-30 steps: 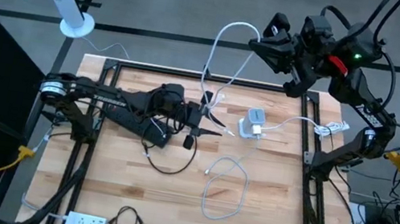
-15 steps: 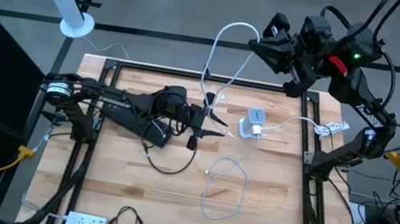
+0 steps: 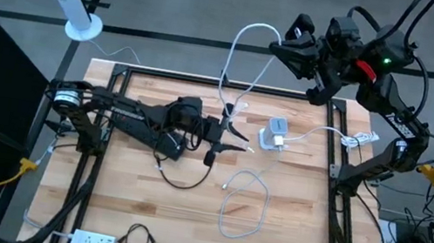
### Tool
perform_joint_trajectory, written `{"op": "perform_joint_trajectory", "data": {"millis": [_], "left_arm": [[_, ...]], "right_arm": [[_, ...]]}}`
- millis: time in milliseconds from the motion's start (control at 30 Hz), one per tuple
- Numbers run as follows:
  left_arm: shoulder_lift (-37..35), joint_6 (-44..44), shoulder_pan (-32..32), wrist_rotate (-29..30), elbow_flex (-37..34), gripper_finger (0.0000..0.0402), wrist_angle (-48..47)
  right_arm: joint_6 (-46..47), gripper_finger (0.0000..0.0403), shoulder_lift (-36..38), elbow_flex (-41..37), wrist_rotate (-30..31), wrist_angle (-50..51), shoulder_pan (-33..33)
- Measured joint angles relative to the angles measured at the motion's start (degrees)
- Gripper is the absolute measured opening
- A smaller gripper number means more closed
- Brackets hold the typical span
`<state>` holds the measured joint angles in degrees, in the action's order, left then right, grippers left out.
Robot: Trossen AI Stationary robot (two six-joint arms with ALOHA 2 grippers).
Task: Insert USB
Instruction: Insert the bottom white charger cable into the top white outlet extension
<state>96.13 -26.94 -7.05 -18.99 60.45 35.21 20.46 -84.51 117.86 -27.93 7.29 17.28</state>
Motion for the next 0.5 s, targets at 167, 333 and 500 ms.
{"op": "perform_joint_trajectory", "data": {"millis": [167, 333, 500], "left_arm": [[0.0, 0.0, 0.0, 0.0, 0.0, 0.0104, 0.0], [0.0, 0.4, 0.0, 0.0, 0.0, 0.0091, -0.2], [0.0, 1.1, 0.0, 0.5, 0.0, 0.0041, -0.6]], "right_arm": [[0.0, 0.0002, 0.0, 0.0, 0.0, 0.0, 0.0], [0.0, 0.0002, 0.0, 0.0, 0.0, 0.0, 0.0], [0.0, 0.0002, 0.0, 0.0, 0.0, 0.0, 0.0]]}}
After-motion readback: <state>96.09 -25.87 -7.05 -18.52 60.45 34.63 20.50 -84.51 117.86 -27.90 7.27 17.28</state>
